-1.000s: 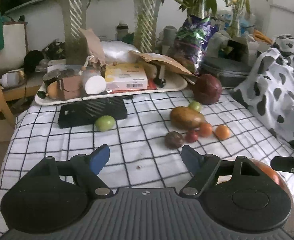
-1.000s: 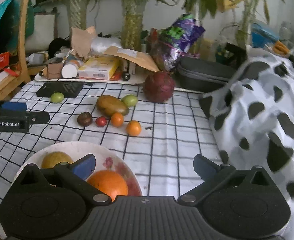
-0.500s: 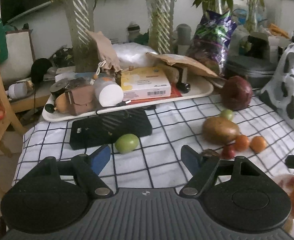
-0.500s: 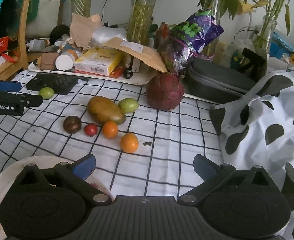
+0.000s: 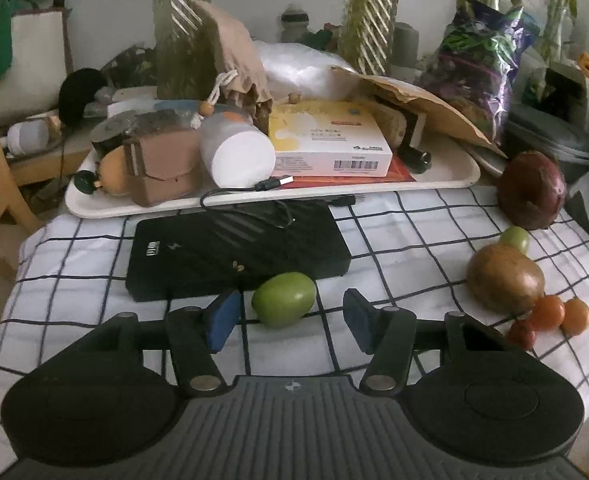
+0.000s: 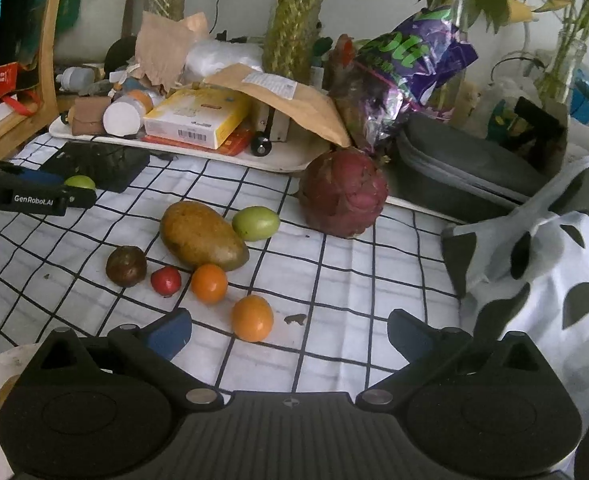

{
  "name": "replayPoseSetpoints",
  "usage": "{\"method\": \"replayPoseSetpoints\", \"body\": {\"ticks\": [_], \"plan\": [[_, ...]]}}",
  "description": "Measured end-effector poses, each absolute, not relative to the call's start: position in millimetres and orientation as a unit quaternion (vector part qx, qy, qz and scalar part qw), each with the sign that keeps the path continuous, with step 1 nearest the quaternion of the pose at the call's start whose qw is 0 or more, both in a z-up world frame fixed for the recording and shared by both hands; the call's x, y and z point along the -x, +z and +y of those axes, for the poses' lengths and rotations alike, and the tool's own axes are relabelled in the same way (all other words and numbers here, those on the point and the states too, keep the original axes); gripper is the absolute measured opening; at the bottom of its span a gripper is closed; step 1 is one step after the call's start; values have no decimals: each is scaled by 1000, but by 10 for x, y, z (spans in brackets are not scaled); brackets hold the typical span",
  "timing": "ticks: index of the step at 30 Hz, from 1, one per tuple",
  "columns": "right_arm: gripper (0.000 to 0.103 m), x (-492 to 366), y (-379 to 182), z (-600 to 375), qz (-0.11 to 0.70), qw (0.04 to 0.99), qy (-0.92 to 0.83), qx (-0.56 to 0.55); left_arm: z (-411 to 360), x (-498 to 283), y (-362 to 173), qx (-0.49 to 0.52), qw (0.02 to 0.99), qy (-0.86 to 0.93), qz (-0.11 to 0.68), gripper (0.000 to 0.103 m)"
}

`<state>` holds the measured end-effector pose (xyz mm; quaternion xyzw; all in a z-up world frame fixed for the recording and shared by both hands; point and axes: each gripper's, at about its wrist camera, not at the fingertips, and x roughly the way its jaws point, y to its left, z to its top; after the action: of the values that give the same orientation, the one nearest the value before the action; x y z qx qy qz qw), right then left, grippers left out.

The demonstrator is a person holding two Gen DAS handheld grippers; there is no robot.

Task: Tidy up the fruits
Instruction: 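Grasp the small orange fruit with the right gripper while the left gripper grasps the green fruit, then carry both fruits onto the white floral plate and open both grippers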

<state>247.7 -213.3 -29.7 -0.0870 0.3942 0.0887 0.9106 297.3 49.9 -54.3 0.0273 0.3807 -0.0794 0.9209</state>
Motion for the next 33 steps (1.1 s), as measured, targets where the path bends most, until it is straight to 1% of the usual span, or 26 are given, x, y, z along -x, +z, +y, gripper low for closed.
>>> {"method": "replayPoseSetpoints", "body": {"ticks": [1,5,7,8,11,13,14,15,16,18,19,21,25,27,33], "plan": [[103,-2501,-312,-2134,397,909,91,87,499,-2990,-561,-28,920,-82,382,50],[103,-2586,-363,-2148,406,904,102,86,487,-3030,-597,-32,921,-87,379,43],[103,-2629,-388,-2164,411,902,106,82,494,-3031,-596,-36,922,-81,377,35],[102,-2648,-399,-2177,413,901,108,77,504,-3030,-595,-36,922,-84,376,35],[91,-2700,-425,-2205,420,899,113,62,524,-3028,-588,-27,922,-95,375,34],[87,-2718,-448,-2198,424,896,119,57,492,-3003,-558,-32,924,-104,367,33],[83,-2721,-455,-2189,424,895,123,57,466,-2986,-538,-38,925,-109,362,33],[76,-2719,-461,-2176,422,895,128,60,446,-2977,-524,-42,926,-112,357,33],[72,-2719,-468,-2161,421,895,133,63,427,-2963,-507,-46,927,-116,354,33],[58,-2726,-486,-2136,421,894,138,70,415,-2956,-499,-46,927,-121,353,33],[54,-2725,-496,-2125,421,893,140,73,413,-2955,-495,-46,927,-123,353,32],[40,-2717,-501,-2103,420,892,146,76,413,-2947,-485,-45,927,-125,351,32],[35,-2707,-504,-2045,415,891,161,84,413,-2927,-459,-39,927,-134,348,31],[29,-2714,-537,-2015,419,890,156,92,399,-2904,-441,-40,927,-139,345,31],[28,-2704,-526,-2033,418,893,143,84,363,-2739,-309,-39,933,-156,320,30]]}}
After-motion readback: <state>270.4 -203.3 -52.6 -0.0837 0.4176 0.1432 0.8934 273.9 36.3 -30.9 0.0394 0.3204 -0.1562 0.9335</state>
